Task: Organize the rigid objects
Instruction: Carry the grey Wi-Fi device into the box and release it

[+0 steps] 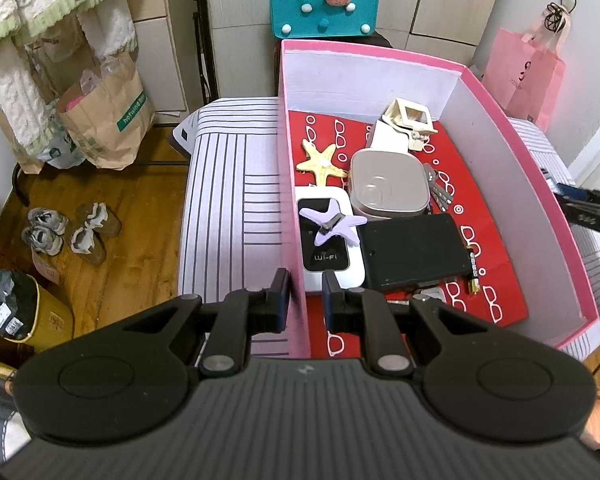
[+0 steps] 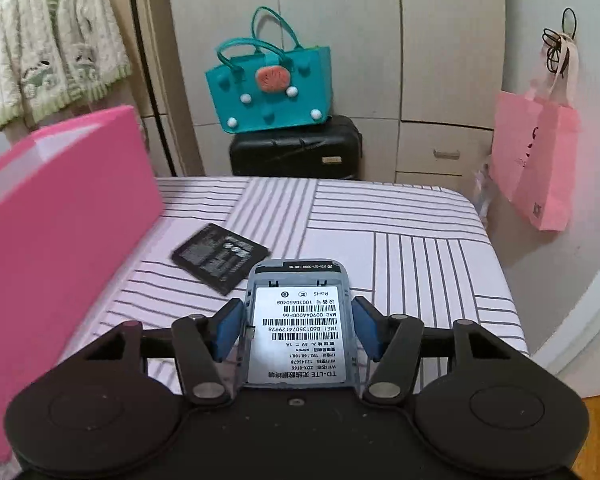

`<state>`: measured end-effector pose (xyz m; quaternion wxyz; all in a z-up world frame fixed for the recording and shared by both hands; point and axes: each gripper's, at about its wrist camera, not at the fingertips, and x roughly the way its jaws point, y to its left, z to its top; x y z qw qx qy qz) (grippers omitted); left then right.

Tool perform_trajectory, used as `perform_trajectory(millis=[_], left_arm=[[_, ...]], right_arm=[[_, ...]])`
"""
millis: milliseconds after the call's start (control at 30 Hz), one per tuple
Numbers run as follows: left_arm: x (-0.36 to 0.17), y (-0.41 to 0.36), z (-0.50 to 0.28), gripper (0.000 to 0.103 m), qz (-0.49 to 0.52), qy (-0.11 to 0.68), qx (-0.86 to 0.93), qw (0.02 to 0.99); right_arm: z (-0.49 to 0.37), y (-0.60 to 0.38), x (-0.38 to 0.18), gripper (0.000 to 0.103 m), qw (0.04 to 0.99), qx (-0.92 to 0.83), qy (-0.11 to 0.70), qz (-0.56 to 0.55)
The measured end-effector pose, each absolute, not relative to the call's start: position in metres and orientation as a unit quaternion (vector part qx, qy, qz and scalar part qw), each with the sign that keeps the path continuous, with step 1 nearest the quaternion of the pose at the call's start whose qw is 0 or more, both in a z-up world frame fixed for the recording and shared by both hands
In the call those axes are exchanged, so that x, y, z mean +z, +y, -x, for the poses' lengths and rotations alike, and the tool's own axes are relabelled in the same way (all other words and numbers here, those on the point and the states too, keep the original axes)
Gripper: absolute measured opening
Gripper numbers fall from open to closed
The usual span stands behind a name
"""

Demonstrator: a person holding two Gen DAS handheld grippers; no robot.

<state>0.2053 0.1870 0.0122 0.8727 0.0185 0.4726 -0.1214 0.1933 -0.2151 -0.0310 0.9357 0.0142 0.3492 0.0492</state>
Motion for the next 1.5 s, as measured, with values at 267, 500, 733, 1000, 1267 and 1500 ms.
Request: perform_trajectory(millis=[267, 500, 733, 1000, 1267, 1500], left_arm=[[0.013, 0.187, -0.206, 0.010, -0.027, 0.474, -0.119, 0.872], [0.014, 0.185, -0.206, 0.007, -0.043, 0.475, -0.119, 0.871], [0.016, 0.179, -0.205, 0.006, -0.071, 0.476, -0.118, 0.869], [0.032, 0.163, -0.204, 0.006, -0.139, 0.478, -0.118, 0.859], [0.034, 0.160, -0.208, 0.006, -0.158, 0.483, -0.120, 0.853], [0.035, 0.161, -0.208, 0.006, -0.156, 0.484, -0.122, 0.852]], right_arm=[[-0.170, -0.194, 0.035, 0.064, 0.941, 0.116, 0.318, 0.002], [-0.169, -0.152, 0.088, 0.064, 0.921, 0.235, 0.311, -0.008], [-0.198, -0.095, 0.095, 0.064, 0.867, 0.334, 0.369, -0.012], [-0.247, -0.034, 0.070, 0.064, 0.831, 0.344, 0.434, 0.039], [-0.309, 0.004, 0.033, 0.064, 0.824, 0.299, 0.478, 0.059], [-0.329, 0.000, 0.016, 0.065, 0.811, 0.279, 0.513, -0.014]])
